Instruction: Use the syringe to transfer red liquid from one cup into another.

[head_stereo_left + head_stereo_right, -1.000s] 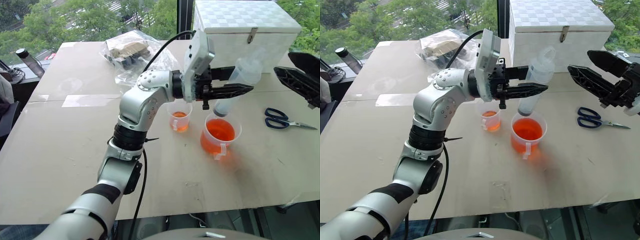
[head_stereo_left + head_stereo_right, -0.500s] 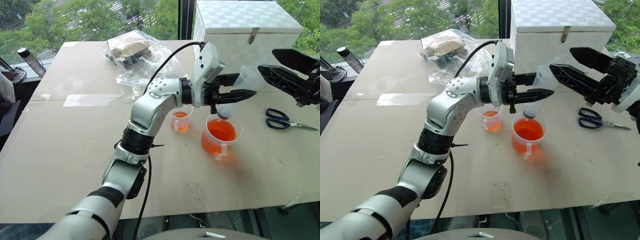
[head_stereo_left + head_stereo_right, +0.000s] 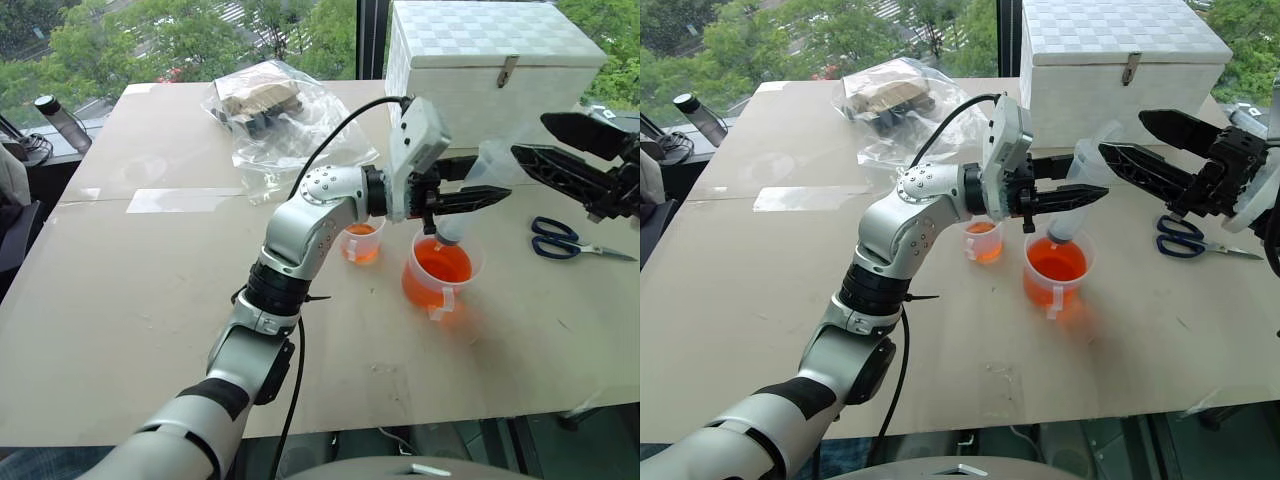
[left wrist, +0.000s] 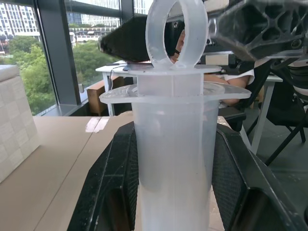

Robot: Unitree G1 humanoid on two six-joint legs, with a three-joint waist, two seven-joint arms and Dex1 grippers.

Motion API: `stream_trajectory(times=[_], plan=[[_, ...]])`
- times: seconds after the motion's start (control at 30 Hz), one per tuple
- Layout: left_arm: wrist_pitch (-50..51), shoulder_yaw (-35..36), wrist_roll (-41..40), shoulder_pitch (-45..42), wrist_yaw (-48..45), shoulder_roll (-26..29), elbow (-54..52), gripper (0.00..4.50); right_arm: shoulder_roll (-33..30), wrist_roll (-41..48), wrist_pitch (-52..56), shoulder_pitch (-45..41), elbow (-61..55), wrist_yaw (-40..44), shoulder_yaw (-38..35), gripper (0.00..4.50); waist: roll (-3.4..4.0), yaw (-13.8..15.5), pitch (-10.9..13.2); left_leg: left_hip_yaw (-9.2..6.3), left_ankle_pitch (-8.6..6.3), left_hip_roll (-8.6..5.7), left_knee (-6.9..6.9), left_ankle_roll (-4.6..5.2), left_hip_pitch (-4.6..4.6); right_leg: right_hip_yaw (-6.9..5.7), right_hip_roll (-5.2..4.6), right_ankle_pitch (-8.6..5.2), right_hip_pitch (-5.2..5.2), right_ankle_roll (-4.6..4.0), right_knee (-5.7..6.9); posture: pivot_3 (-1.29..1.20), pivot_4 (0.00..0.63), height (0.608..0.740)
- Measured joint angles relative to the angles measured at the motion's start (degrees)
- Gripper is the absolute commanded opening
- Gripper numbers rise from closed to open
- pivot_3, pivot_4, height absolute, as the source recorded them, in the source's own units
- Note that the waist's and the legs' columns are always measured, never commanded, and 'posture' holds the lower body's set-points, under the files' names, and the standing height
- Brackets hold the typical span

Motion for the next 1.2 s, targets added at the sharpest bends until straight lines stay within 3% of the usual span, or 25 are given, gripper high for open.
stream_trajectory(times=[0.23,0.33,0.57,0.6,1.2], plan=[[0.00,-0.45,0.01,0.07,-0.08,0.20,-0.31,1.46,-0.21,-1.47,-0.33,-0.95,0.09,-0.79,0.71,4.50,0.00,-0.14,0.00,0.01,0.00,0.00,0.00,0.00,0.03,0.02,0.01,0.00,0.00,0.00,0.01,0.00,0.150,0.740],[0.07,-1.08,0.00,0.40,-0.07,0.14,-0.80,1.46,-0.03,-1.53,-0.37,-1.63,0.07,-1.47,1.46,3.68,0.00,-0.09,0.00,0.00,0.00,0.00,0.00,0.00,0.02,0.01,0.01,0.00,0.00,0.00,0.01,0.00,0.150,0.740],[0.39,-1.30,0.06,1.12,1.09,0.20,-0.99,1.46,0.22,-0.84,-0.21,-1.89,-1.11,-2.08,2.47,0.21,0.00,-0.06,0.00,-0.01,0.00,0.00,0.00,0.00,0.02,0.01,0.00,0.00,0.00,0.00,0.01,0.00,0.150,0.740],[0.46,-1.32,0.06,1.16,1.20,0.16,-0.99,1.46,0.32,-0.43,-0.18,-1.93,-1.39,-2.32,2.58,0.04,0.00,-0.05,0.00,-0.01,0.00,0.00,0.00,0.00,0.02,0.00,0.00,0.00,0.00,0.00,0.01,0.00,0.150,0.740],[-1.30,-2.40,1.22,4.41,3.50,-1.26,-1.45,1.46,0.38,2.43,0.23,-0.93,-2.45,-6.95,3.86,0.04,0.00,-0.04,0.00,-0.01,0.00,0.00,0.00,0.00,0.01,0.00,0.00,0.00,0.01,0.00,0.00,0.00,0.150,0.740]])
